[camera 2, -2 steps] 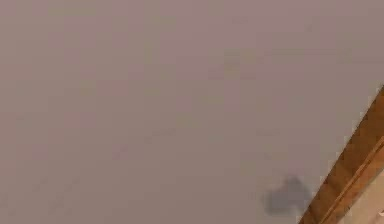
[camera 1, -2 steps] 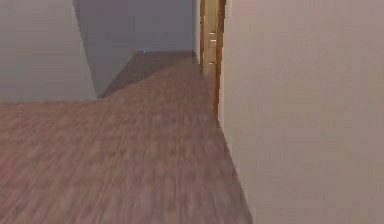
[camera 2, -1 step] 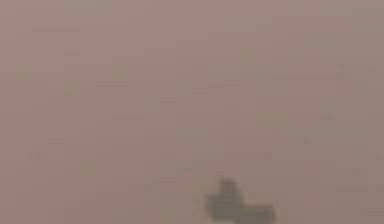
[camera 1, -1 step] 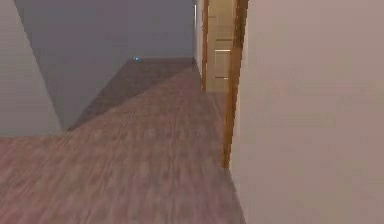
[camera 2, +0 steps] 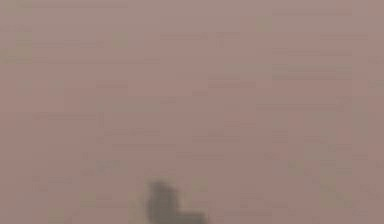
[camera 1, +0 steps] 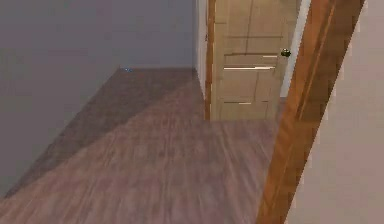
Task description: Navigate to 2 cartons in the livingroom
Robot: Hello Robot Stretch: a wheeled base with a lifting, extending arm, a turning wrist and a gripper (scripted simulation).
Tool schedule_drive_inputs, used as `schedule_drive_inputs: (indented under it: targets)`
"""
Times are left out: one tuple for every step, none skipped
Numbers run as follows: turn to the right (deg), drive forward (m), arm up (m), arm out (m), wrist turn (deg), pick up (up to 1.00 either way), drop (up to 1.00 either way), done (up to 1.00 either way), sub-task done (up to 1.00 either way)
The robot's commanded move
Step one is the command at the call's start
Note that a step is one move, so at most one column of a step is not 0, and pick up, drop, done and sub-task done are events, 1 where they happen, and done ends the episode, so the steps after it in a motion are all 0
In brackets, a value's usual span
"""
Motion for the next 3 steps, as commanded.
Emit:
schedule_drive_inputs:
  targets:
    - [0.0,0.75,0.00,0.00,0.0,0.00,0.00,0.00,0.00]
    - [-45.0,0.00,0.00,0.00,0.0,0.00,0.00,0.00,0.00]
    - [-24.0,0.00,0.00,0.00,0.0,0.00,0.00,0.00,0.00]
